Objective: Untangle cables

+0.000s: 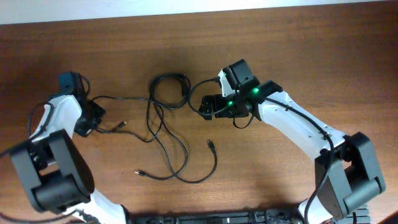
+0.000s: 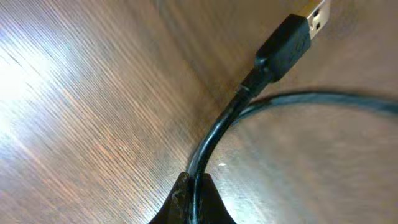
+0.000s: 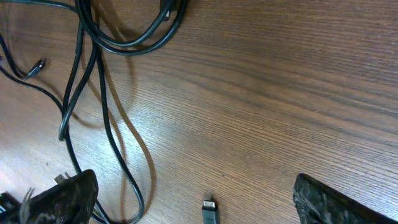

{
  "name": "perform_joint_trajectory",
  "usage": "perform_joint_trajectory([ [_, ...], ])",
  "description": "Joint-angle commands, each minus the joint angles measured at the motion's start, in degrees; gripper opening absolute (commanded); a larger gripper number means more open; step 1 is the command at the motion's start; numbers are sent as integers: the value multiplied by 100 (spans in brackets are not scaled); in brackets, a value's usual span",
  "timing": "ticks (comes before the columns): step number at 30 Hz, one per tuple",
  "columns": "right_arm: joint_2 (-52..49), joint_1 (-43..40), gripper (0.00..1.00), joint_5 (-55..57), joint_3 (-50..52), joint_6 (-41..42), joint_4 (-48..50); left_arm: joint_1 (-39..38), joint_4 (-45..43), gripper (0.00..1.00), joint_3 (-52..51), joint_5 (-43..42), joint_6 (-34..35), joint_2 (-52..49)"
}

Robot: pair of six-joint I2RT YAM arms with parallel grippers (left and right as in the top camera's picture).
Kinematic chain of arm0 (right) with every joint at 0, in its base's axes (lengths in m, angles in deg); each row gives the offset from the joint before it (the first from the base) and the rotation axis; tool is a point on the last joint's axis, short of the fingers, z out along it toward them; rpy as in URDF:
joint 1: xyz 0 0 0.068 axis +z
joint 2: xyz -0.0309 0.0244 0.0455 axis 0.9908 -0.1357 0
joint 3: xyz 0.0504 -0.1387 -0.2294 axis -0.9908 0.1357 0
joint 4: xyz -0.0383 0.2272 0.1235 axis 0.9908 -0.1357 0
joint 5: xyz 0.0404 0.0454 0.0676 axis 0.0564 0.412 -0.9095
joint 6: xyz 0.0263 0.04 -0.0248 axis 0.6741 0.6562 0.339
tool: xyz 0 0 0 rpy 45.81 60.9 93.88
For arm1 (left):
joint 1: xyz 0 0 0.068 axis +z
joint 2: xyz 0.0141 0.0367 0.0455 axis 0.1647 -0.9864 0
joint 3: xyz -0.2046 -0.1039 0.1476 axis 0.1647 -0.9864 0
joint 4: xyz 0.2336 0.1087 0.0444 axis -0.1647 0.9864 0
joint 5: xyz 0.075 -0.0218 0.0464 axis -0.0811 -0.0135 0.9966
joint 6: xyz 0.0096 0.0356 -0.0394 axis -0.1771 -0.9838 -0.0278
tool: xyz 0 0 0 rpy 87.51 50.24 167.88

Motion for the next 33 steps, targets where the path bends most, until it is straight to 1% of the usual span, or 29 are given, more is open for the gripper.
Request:
perform_joint_trajectory([
  [1, 140, 26, 99, -9, 15, -61, -2, 254, -223, 0, 249, 103, -70, 704],
  [4, 140, 26, 99, -9, 15, -61, 0, 562, -466, 0, 249, -4, -70, 1049],
  [5, 140, 26, 99, -9, 15, -61, 0, 723, -581, 0, 249, -262, -70, 1176],
  [7, 140, 26, 99, -9, 15, -61, -2, 988, -752, 0, 249, -505, -70, 1353],
  [9, 140, 26, 98, -9, 15, -61, -2, 1239, -986, 0, 249, -501, -72, 1401],
  [11, 140, 26, 99, -9, 15, -61, 0, 1338, -1010, 0, 249, -501, -70, 1399],
  [12, 140, 26, 98, -9, 15, -61, 0, 1364, -1008, 5, 247, -476, -70, 1394],
  [13, 140, 26, 99, -9, 15, -61, -2, 1362, -1001, 39, 245, -435, -70, 1390],
  [16, 140, 26, 99, -9, 15, -61, -2, 1357, -938, 99, 195, -439, -70, 1388],
  [19, 140, 26, 99, -9, 15, -61, 0, 1357, -798, 99, 195, -662, -70, 1388],
  [21, 140, 26, 99, -9, 15, -61, 0, 1353, -448, 99, 195, -962, -15, 1377],
  [22, 140, 26, 99, -9, 15, -61, 0, 1311, -264, 99, 195, -957, 297, 1325],
  [23, 140, 26, 99, -9, 15, -61, 0, 1276, -195, 100, 195, -960, 461, 1263],
  [24, 140, 26, 99, -9, 15, -61, 0, 1228, -177, 98, 195, -960, 586, 1185],
  [26, 140, 26, 99, -9, 15, -61, 0, 997, -127, 97, 201, -752, 584, 887],
  [28, 140, 26, 99, -9, 15, -61, 0, 817, 11, 98, 203, -481, 981, 476],
  [29, 140, 26, 99, -9, 15, -61, -2, 822, 94, 95, 208, -474, 1139, 278],
  [31, 140, 26, 99, -9, 15, -61, -2, 824, 114, 89, 236, -474, 1200, -7],
  [32, 140, 26, 99, -9, 15, -61, 0, 824, 181, 88, 374, -474, 1200, -232],
  [33, 140, 26, 99, -9, 15, -61, 0, 824, 348, 90, 629, -385, 1204, -466],
])
